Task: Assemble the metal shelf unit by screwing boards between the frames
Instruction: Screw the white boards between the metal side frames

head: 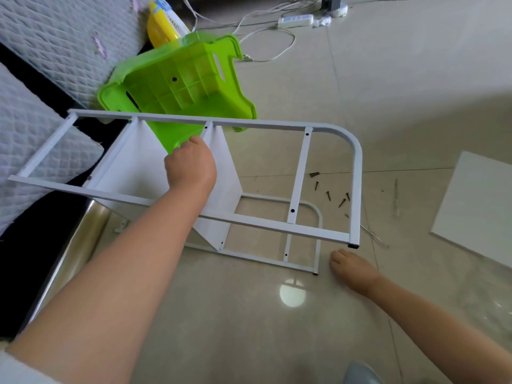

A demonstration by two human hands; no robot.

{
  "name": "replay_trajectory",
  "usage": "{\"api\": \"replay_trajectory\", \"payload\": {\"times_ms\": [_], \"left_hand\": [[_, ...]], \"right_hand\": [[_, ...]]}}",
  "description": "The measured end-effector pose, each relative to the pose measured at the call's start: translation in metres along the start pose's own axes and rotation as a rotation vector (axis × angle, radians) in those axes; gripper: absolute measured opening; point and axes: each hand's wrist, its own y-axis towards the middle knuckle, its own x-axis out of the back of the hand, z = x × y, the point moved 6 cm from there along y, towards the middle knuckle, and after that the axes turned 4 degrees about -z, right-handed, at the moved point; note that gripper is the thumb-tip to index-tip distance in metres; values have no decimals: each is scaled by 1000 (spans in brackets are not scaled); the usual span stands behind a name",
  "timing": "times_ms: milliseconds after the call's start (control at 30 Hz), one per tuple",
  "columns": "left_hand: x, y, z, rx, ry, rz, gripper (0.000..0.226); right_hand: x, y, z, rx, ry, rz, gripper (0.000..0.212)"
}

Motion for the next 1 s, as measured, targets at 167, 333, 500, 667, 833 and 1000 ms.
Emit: {"api": "replay_trajectory", "payload": {"times_ms": [167, 333, 500, 667, 833, 1000], "left_hand": [[1, -1, 1, 4, 28, 10, 31], [0, -1, 2, -3, 38, 10, 30], [3, 1, 4, -21, 28, 43, 29], [8, -3, 10, -97, 59, 68, 28], [3, -12, 24, -233, 134, 66, 25], [-1, -26, 46, -325, 129, 65, 22]], "right_hand": [[35, 12, -45, -299, 50, -73, 25], [47, 16, -57, -234, -135, -28, 32], [120, 20, -59, -274, 97, -388, 17], [249, 24, -25, -342, 465, -677, 25], [299, 58, 67, -34, 277, -414, 27], [296, 92, 148, 186, 14, -178, 41]]}}
